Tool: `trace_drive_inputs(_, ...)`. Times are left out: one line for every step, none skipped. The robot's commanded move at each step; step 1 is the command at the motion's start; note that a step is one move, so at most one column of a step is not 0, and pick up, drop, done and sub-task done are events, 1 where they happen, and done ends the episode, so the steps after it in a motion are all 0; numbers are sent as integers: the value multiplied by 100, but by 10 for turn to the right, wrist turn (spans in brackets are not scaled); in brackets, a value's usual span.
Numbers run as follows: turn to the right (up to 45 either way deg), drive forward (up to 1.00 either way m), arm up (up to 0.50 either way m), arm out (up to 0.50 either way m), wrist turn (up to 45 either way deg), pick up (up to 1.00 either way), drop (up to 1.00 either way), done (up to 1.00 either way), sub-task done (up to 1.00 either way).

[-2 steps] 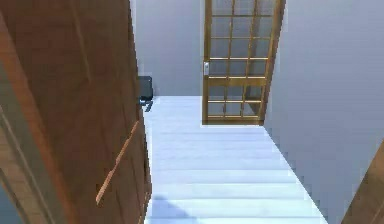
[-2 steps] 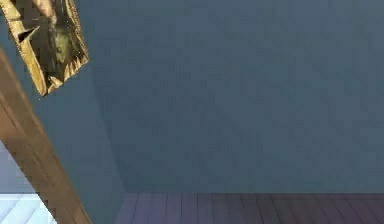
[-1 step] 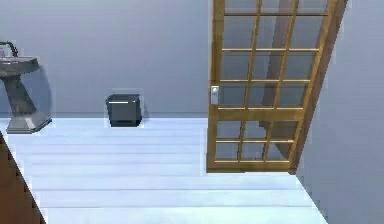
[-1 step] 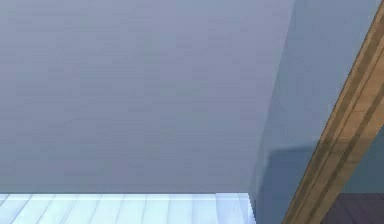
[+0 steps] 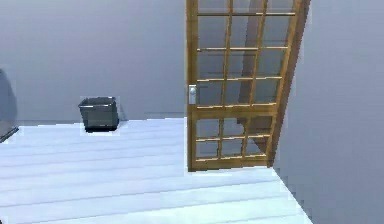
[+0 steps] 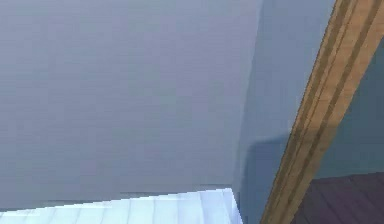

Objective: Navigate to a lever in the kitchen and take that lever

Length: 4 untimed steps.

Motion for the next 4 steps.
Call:
trace_drive_inputs(0,45,0,0,0,0,0,0,0)
trace_drive_inputs(-330,0,0,0,0,0,0,0,0)
trace_drive_inputs(0,100,0,0,0,0,0,0,0)
trace_drive_inputs(420,0,0,0,0,0,0,0,0)
